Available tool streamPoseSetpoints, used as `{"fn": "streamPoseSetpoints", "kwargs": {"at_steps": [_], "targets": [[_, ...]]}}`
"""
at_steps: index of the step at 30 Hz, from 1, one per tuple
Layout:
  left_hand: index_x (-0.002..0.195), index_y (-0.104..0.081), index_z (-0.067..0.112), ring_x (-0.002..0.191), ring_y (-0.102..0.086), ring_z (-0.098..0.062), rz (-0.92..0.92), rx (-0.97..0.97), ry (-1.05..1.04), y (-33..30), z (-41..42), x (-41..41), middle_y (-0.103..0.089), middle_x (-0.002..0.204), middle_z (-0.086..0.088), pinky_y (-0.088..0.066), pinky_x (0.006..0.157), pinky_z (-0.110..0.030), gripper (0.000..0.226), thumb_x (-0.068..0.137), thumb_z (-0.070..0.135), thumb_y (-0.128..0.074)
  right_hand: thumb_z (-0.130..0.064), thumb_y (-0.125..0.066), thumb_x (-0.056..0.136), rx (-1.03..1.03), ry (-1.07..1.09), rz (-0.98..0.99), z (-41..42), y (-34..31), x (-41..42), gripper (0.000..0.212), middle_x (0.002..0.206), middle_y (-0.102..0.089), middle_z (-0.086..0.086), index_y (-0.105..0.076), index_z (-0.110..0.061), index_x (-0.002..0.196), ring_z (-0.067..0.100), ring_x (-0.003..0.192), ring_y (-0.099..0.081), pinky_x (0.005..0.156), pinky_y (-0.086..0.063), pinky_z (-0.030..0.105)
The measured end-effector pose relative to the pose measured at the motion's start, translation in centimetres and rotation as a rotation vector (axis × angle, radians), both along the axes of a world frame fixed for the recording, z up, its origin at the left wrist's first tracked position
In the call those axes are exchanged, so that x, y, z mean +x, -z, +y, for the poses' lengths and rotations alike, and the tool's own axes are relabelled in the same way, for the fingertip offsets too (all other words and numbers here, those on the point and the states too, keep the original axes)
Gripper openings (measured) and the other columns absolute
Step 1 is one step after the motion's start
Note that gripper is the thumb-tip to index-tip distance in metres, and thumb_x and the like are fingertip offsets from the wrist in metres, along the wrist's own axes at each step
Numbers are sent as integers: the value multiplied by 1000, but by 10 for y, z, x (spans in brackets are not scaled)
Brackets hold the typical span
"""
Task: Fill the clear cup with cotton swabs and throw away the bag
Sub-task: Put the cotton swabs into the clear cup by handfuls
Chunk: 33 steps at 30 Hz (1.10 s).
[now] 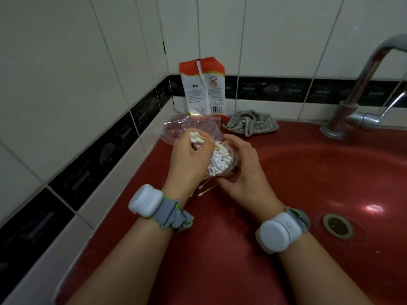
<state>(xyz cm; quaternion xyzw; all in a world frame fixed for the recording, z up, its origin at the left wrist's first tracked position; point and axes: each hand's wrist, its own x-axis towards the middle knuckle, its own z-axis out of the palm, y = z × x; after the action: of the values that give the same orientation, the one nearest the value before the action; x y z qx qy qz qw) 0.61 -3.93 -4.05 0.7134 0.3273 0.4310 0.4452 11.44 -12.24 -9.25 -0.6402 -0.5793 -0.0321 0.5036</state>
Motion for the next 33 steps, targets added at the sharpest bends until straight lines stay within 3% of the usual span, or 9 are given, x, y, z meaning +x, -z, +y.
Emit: {"fn": "streamPoseSetpoints", "kwargs": {"at_steps": [3, 8, 12, 14, 17, 20, 26, 30, 33], "targets": [[88, -56, 27, 113, -45, -20, 47, 27, -81, 3, -3, 5, -56, 101, 3, -35, 103, -40, 21, 78, 42, -44, -10, -79, 65, -20, 7, 45, 1, 0, -1, 79, 123, -45, -7, -40, -19, 133, 12, 113, -42, 98, -29, 9], [126, -48, 31, 131, -22, -7, 241, 127, -31, 2, -8, 12, -40, 117, 19, -14, 110, -33, 37, 94, 45, -34, -9, -76, 65, -6, -16, -24, 2, 0, -2, 66, 123, -52, 2, -50, -10, 125, 19, 112, -48, 99, -32, 17], [130, -50, 28, 132, -33, -18, 67, 60, -28, -1, 5, 9, -50, 134, 5, -24, 114, -38, 66, 84, 65, -19, -12, -77, 66, -21, -1, -32, 2, 0, 1, 64, 123, -53, 3, -51, -10, 125, 20, 113, -48, 99, -30, 14], [134, -48, 26, 134, -33, -16, -16, 82, -77, -4, 9, 3, -49, 137, 5, -23, 115, -37, 55, 95, 51, -18, -14, -78, 67, -33, -9, -41, 3, 0, 0, 64, 124, -53, 3, -51, -10, 125, 20, 115, -47, 100, -29, 15], [136, -40, 34, 140, -17, -13, 212, 326, 5, -7, 11, 1, -38, 145, 9, -10, 118, -36, 40, 101, 31, -21, -14, -79, 67, -21, -18, -27, 4, 0, -2, 65, 123, -53, 2, -51, -11, 125, 18, 114, -47, 98, -30, 14], [137, -43, 35, 142, 0, -4, 463, 455, 141, 1, 11, 8, -26, 153, 17, 2, 118, -39, 54, 92, 42, -15, -13, -80, 65, 16, -4, 8, 4, 1, 1, 65, 120, -52, -1, -51, -11, 123, 14, 110, -48, 96, -31, 15], [145, -18, 40, 143, 9, -7, 237, 214, 80, 0, 14, -3, -12, 157, 13, 6, 119, -38, 53, 93, 50, -13, -12, -79, 66, 5, -24, -5, 3, -1, -1, 63, 121, -53, -1, -51, -12, 123, 18, 111, -48, 96, -32, 17], [145, 1, 47, 141, 27, -12, 567, 413, 81, 0, 10, 0, 8, 158, 14, 18, 113, -47, 51, 95, 55, -7, -11, -79, 67, 22, -46, 41, 1, -3, -4, 63, 120, -52, -5, -51, -15, 123, 11, 112, -47, 97, -34, 18], [146, 4, 45, 141, 28, -17, 667, 346, 66, -5, 19, 5, 12, 158, 11, 17, 113, -52, 53, 95, 55, -8, -12, -80, 66, 27, -50, 51, 0, -3, -4, 64, 119, -50, -9, -51, -16, 123, 10, 112, -47, 96, -36, 20]]}}
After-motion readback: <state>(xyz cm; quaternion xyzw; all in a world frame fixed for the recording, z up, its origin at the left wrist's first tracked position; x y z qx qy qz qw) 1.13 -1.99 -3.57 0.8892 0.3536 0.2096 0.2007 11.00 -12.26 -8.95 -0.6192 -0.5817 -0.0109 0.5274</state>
